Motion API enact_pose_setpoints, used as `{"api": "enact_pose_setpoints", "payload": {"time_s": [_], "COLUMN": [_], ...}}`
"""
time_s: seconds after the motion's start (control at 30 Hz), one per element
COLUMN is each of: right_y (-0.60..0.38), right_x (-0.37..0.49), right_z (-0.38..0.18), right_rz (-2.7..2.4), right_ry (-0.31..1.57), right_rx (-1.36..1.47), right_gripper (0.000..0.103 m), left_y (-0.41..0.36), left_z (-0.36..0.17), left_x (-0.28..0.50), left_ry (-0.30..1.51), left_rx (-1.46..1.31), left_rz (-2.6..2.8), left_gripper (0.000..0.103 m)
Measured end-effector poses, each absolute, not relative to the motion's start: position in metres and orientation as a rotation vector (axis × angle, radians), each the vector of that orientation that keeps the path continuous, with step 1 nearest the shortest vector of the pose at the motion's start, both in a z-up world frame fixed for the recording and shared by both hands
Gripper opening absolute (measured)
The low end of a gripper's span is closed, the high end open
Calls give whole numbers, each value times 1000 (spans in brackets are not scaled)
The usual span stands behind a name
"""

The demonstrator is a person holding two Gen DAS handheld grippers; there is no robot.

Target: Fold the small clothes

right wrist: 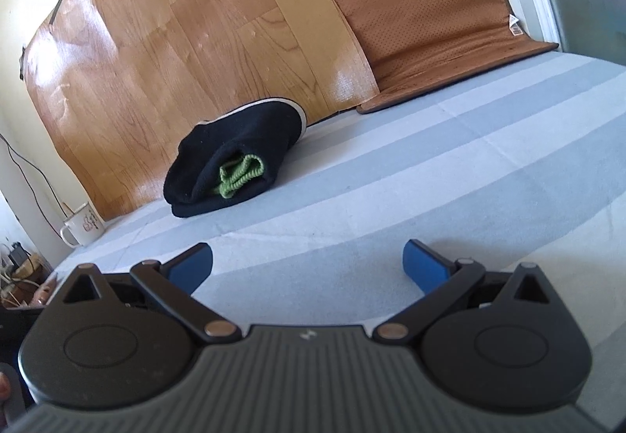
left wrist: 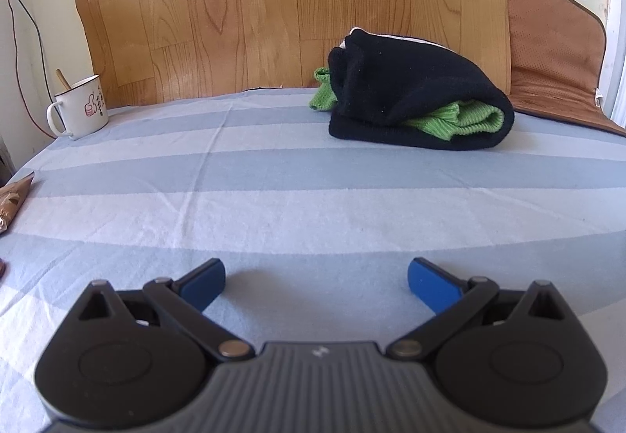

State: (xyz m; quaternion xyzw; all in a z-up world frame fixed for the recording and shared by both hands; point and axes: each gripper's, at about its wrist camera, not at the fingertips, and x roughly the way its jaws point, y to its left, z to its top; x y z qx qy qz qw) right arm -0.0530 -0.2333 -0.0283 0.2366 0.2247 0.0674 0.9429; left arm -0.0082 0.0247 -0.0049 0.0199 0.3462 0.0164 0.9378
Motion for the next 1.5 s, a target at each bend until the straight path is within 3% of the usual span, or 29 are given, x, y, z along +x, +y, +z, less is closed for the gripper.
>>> {"api": "enact_pose_setpoints", "payload": {"time_s": [1.5], "right_y": [-234], "right_x": [-54], "right_z": [-29], "right_rz": [141], "right_ry": [448], "right_rx": [519], "right_gripper": [103], "left_y": [22], "left_z": [-5], "left_x": [-8], "left_ry": [705], "left_rx": [98], "left_rz": [26], "left_gripper": [103]}}
